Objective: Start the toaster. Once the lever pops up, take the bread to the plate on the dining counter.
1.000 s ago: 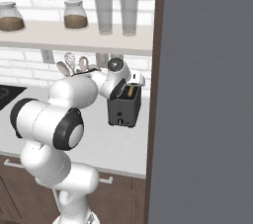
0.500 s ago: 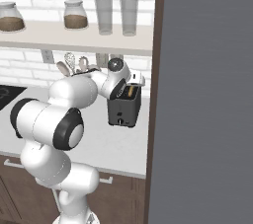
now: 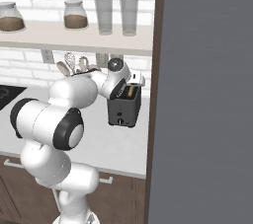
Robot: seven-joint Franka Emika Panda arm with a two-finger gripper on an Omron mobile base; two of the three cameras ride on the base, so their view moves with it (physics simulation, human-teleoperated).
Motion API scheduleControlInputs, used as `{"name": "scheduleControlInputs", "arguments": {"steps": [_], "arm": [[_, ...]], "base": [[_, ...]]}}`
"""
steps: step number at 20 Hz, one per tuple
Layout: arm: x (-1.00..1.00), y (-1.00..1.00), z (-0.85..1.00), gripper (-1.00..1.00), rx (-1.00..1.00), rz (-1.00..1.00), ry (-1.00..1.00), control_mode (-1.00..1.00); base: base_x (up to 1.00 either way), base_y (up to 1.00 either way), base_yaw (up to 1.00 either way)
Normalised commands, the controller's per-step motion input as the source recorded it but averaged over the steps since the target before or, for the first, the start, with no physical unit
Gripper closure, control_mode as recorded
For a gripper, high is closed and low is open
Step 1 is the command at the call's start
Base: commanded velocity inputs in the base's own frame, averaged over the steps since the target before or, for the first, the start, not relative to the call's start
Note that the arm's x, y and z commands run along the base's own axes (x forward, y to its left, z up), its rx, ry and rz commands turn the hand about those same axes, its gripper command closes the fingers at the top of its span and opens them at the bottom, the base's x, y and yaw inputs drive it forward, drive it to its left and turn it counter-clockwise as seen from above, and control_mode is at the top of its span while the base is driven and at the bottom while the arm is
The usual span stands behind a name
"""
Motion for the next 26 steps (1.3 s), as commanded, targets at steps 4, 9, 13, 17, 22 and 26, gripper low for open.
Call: {"name": "scheduleControlInputs", "arguments": {"steps": [4, 9, 13, 17, 22, 26], "arm": [[0.0, 0.0, 0.0, -1.0, 0.0, 0.0, 0.0, -1.0], [0.0, 0.0, 0.0, -1.0, 0.0, 0.0, 0.0, -1.0], [0.0, 0.0, 0.0, -1.0, 0.0, 0.0, 0.0, -1.0], [0.0, 0.0, 0.0, -1.0, 0.0, 0.0, 0.0, -1.0], [0.0, 0.0, 0.0, -1.0, 0.0, 0.0, 0.0, -1.0], [0.0, 0.0, 0.0, -1.0, 0.0, 0.0, 0.0, -1.0]], "base": [[0.0, 0.0, 0.0], [0.0, 0.0, 0.0], [0.0, 0.0, 0.0], [0.0, 0.0, 0.0], [0.0, 0.0, 0.0], [0.0, 0.0, 0.0]]}}
